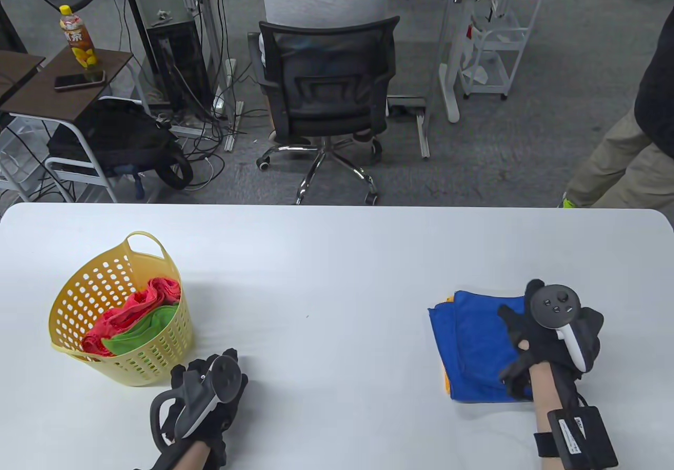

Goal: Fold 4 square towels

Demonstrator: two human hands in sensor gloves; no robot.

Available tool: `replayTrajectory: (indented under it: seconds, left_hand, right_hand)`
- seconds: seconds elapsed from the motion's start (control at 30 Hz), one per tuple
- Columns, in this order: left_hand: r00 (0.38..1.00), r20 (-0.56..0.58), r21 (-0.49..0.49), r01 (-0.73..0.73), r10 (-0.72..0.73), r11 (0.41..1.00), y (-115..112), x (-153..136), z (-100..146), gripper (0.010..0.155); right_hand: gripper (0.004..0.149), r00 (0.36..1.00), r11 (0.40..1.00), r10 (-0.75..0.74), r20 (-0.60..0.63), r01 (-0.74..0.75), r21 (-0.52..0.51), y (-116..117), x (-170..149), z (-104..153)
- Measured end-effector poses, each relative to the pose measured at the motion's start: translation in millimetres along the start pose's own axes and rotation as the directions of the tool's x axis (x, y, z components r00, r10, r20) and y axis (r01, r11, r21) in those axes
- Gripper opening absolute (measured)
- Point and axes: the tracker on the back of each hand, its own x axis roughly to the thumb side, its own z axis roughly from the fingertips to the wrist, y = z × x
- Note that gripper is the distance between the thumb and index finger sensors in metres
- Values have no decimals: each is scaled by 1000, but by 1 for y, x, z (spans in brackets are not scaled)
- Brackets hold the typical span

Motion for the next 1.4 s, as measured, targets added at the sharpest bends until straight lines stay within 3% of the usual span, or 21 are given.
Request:
replayTrajectory:
  seconds: [0.1,0.2,0.3,0.43,0.5,0.6,0.67,0.73,0.8,0.93,1.03,1.07,1.1,1.2,1.4]
  left_hand:
    - [999,30,20,15,-15,1000,5,9,7,63]
    - [998,57,71,17,-21,997,20,16,17,63]
    - [996,76,175,-51,38,983,53,15,34,62]
    - [995,55,269,-92,80,959,118,-1,43,62]
    - [999,-43,293,12,0,956,154,-11,33,62]
    - [957,-265,234,182,-117,955,191,-32,-9,66]
    - [918,-355,130,238,-179,962,192,-44,-39,71]
    - [841,-456,-118,266,-290,957,179,-60,-73,74]
    - [810,-485,-294,204,-330,934,162,-72,-93,75]
    - [783,-501,-427,147,-369,892,133,-88,-112,72]
    - [719,-538,-410,232,-440,882,125,-97,-117,58]
    - [706,-542,-380,278,-456,882,127,-98,-116,46]
    - [711,-537,-330,317,-453,889,130,-100,-113,43]
    - [773,-526,-264,248,-355,932,145,-103,-104,43]
    - [867,-489,-31,92,-95,995,210,-99,-64,43]
  right_hand:
    - [83,971,986,-167,170,161,46,-8,47,19]
    - [83,941,981,-193,278,178,81,4,66,34]
    - [82,952,991,-114,284,91,95,14,67,33]
    - [82,948,983,-177,266,155,102,8,57,29]
    - [82,946,977,-192,262,159,142,3,53,28]
    - [82,934,970,-233,272,200,141,-4,50,28]
    - [81,928,967,-244,281,212,140,-7,50,29]
    - [81,918,963,-260,301,225,146,-10,52,31]
    - [80,907,961,-270,322,231,153,-13,54,34]
    - [80,896,961,-271,353,233,146,-15,58,38]
    - [80,902,966,-254,350,221,133,-13,60,39]
    - [80,909,969,-245,336,217,120,-13,60,40]
    - [79,918,973,-229,323,209,97,-12,60,39]
    - [78,929,977,-211,302,195,85,-8,58,38]
    - [78,933,975,-219,286,196,108,-5,57,36]
